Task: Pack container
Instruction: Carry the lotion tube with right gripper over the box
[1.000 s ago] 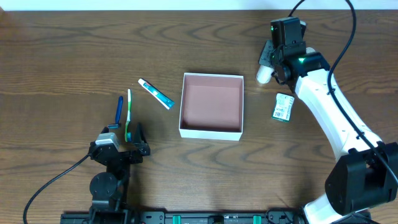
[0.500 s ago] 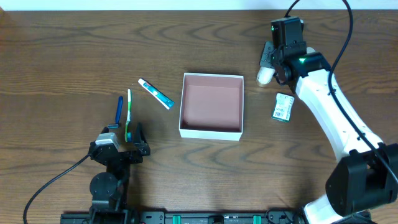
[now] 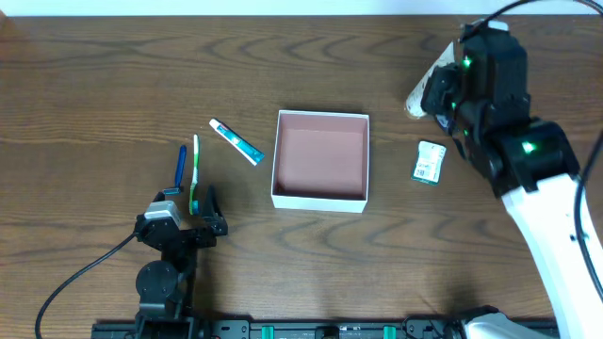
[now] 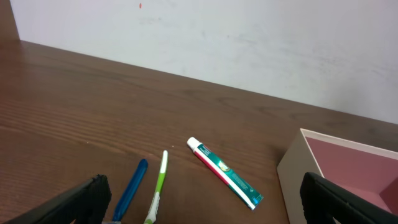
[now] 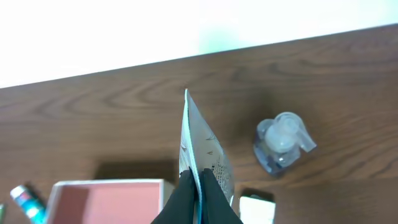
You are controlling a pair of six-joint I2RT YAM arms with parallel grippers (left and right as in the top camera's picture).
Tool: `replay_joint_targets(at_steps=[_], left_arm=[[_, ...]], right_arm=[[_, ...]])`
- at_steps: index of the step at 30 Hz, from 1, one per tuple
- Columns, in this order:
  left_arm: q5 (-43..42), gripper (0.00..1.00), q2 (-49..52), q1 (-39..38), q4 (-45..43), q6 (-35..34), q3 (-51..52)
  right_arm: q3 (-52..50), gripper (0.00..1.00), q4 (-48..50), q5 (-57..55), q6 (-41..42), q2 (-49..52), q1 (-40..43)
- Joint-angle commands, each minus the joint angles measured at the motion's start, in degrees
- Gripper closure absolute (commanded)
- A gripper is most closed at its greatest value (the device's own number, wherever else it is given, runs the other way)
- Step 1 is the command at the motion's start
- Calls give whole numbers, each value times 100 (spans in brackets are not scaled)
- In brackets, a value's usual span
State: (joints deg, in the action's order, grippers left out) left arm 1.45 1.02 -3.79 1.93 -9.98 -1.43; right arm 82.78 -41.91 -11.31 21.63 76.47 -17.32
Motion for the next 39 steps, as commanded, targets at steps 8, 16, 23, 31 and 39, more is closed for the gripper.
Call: replay_joint_targets(at_steps=[8,16,23,31,39], left_arm=[[46,2,2,9,212,118,120],[46,2,2,9,212,118,120],[44,2,2,9,212,118,120],[44,2,2,9,212,116,120],[44,2,2,9,212,116,120]], right_arm=[[111,99,136,378,68,-138,-1276],[111,99,555,57,420,385,-2015],[111,99,879,-116,778,1176,-2282],[111,99,1250,-514,964,1740,-2492],[111,99,1563,-737,1093,2107,-2551]])
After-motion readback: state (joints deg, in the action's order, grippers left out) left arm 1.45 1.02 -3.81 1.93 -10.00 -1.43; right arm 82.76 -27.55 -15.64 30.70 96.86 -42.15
